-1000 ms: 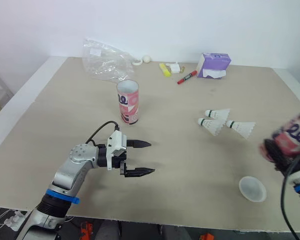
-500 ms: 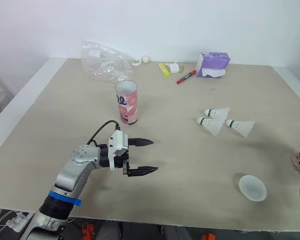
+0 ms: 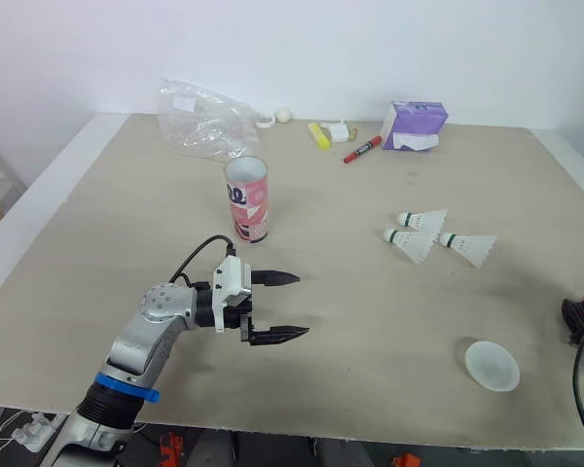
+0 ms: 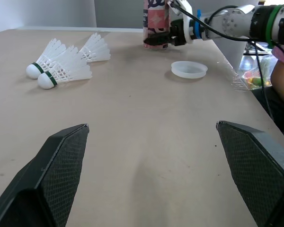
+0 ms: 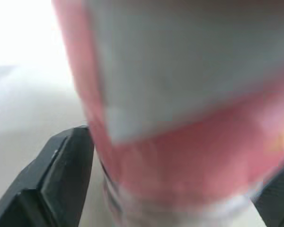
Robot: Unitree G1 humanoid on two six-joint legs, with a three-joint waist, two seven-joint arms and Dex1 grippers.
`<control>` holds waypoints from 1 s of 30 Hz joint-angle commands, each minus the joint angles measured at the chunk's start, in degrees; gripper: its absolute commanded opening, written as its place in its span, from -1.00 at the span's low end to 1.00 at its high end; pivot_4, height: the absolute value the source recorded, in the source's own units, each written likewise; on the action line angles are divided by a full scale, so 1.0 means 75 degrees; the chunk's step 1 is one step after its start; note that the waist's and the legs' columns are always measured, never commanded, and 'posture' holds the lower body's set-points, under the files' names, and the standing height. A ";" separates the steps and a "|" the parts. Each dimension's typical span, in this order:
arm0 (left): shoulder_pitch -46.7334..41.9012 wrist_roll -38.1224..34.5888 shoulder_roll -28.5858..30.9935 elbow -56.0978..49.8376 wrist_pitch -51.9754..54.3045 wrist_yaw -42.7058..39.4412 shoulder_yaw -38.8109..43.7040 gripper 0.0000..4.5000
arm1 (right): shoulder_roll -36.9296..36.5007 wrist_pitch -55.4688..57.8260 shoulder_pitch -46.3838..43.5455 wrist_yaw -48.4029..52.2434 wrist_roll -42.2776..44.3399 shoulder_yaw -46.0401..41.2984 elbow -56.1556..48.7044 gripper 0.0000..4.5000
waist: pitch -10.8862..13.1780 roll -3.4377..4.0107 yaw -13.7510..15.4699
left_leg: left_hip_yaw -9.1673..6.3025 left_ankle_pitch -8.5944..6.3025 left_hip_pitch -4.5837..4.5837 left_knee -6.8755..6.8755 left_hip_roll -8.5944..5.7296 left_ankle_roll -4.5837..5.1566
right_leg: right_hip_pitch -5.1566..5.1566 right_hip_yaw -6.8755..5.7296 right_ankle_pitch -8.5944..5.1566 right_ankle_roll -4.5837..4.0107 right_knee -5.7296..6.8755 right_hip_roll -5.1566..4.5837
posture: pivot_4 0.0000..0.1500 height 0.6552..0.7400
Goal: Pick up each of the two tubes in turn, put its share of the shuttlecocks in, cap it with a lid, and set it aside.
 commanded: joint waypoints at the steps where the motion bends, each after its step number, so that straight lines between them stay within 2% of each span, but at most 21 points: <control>1: -0.0045 -0.0037 0.0022 -0.0260 -0.0093 -0.0030 -0.0036 1.00 | -0.0033 0.0016 0.0214 -0.0038 0.0121 -0.0146 -0.0692 0.98 | -0.0001 0.0001 -0.0007 | 0.0000 0.0000 0.0000 0.0001 0.0000 0.0000 | 0.0000 0.0000 0.0000 0.0000 0.0000 0.0000 | 1.00 1.00; 7: -0.0064 -0.0016 0.0030 -0.0209 -0.0108 -0.0105 -0.0073 1.00 | 0.0463 0.0489 0.1220 -0.0307 0.0408 -0.0380 -0.2248 0.98 | -0.0001 0.0002 -0.0016 | -0.0002 0.0000 0.0000 -0.0002 0.0001 0.0000 | -0.0001 -0.0001 -0.0004 0.0000 0.0000 0.0001 | 1.00 1.00; 19: -0.0298 0.0037 -0.0011 0.0119 -0.0210 -0.0253 -0.0123 1.00 | 0.1172 0.0989 0.3056 -0.0415 0.0842 -0.0811 -0.4415 0.98 | -0.0003 0.0005 -0.0011 | 0.0000 -0.0002 -0.0002 -0.0002 0.0001 -0.0003 | -0.0009 0.0000 -0.0004 -0.0003 0.0000 -0.0003 | 1.00 1.00; 25: -0.0415 0.0104 -0.0089 0.0386 -0.0199 0.0113 0.0081 1.00 | 0.0961 0.0668 0.4126 0.0970 0.1190 -0.0873 -0.5519 0.98 | -0.0004 0.0012 -0.0014 | 0.0001 -0.0002 -0.0002 -0.0004 0.0002 -0.0004 | -0.0013 -0.0001 -0.0006 -0.0005 -0.0001 -0.0004 | 1.00 1.00; 27: -0.0395 0.0101 -0.0153 0.0407 -0.0125 0.0525 0.0279 1.00 | 0.0565 0.0849 0.4406 0.2091 0.1757 -0.0545 -0.6421 0.98 | -0.0003 0.0014 -0.0016 | 0.0005 -0.0003 -0.0002 -0.0001 0.0000 -0.0005 | -0.0012 -0.0001 -0.0006 -0.0005 -0.0001 -0.0010 | 1.00 1.00; 30: -0.0332 0.0200 -0.0171 0.0389 -0.0014 0.1026 0.0441 1.00 | 0.0090 0.1079 0.4046 0.2570 0.1921 0.0265 -0.7072 0.98 | -0.0005 0.0009 -0.0063 | 0.0013 -0.0003 0.0011 -0.0001 0.0007 -0.0005 | -0.0011 -0.0001 -0.0004 -0.0006 0.0000 -0.0010 | 1.00 1.00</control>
